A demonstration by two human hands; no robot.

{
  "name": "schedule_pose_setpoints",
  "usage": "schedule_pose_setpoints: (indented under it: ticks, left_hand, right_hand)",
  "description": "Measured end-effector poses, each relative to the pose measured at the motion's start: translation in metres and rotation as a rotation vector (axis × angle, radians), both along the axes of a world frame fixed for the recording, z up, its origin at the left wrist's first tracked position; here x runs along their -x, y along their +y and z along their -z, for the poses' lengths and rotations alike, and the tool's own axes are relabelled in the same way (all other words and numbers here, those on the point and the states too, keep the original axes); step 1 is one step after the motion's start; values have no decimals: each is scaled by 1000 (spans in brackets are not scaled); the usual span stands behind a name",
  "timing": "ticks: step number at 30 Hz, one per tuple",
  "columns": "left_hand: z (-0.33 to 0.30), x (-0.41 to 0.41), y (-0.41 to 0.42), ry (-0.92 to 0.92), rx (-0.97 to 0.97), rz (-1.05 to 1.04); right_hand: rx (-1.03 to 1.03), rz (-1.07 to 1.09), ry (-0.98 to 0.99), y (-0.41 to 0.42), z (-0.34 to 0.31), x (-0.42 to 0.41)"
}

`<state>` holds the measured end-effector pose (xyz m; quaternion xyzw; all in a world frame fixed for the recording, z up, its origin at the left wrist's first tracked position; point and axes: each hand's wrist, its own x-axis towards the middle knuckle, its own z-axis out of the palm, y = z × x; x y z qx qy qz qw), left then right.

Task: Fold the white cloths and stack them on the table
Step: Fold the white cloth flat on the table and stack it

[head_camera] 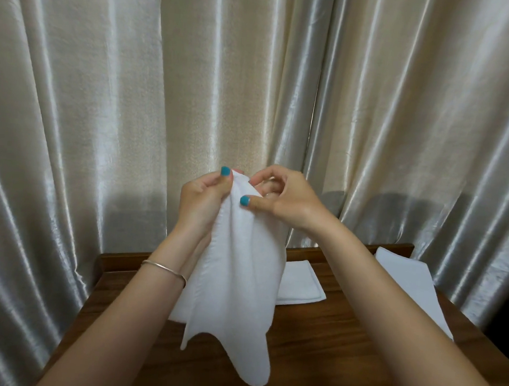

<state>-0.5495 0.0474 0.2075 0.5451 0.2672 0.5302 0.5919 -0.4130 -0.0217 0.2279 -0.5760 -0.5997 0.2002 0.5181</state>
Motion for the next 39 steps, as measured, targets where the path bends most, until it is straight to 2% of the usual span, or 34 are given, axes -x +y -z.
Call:
schedule_pose_setpoints:
  ticks: [3,6,9,11,13,14,16,17,20,24,25,26,27,30,31,34,35,39]
  left_hand:
    - [-9,6,14,58,-90,-109]
    - [-24,17,33,-12,-89,-196]
    - [-39,35,55,-64,-84,-281]
    - [-42,44,66,0,-128,-306]
    - [-37,48,75,71,-178,-341]
    - [-35,50,78,83,-187,-367]
    - [-33,58,85,81,-179,-417]
    - [-31,63,88,74,-169,-438]
    - [-22,76,94,70,-153,-495]
    - [-13,74,95,10,-152,-533]
    - [-11,72,95,-9,-146,-537]
    - [-10,71,95,-16,-132,-536]
    - [-9,69,95,-11,-119,-526]
    - [-5,65,93,50,-149,-486]
    - [-5,64,92,49,-160,-492]
    - [-5,60,86,14,-160,-506]
    - [-4,60,86,6,-150,-503]
    - [3,60,86,42,-111,-527]
  right_hand:
    - [171,2,-113,1,10,-9]
    - [395,-98,-283,-1,26,-24]
    - [712,-211,-495,-5,45,-40]
    - [833,-224,-592,-7,53,-48]
    - [829,-183,-684,-8,53,-55]
    - [778,-122,-795,-8,50,-59]
    - [589,72,-1028,-11,40,-70]
    - [491,150,-1058,-13,36,-76]
    - [267,234,-893,-19,18,-98]
    - [-299,286,-897,-16,4,-109]
    - [-374,335,-883,-15,2,-111]
    - [-364,396,-852,-14,0,-115]
    - [-270,441,-843,-13,-4,-123]
    - [240,387,-887,-10,-10,-142]
    - [253,375,-826,-9,-7,-144]
    - [-48,495,-580,-7,2,-139]
    - [-79,498,-541,-7,4,-137]
    - [52,374,-466,-15,5,-136]
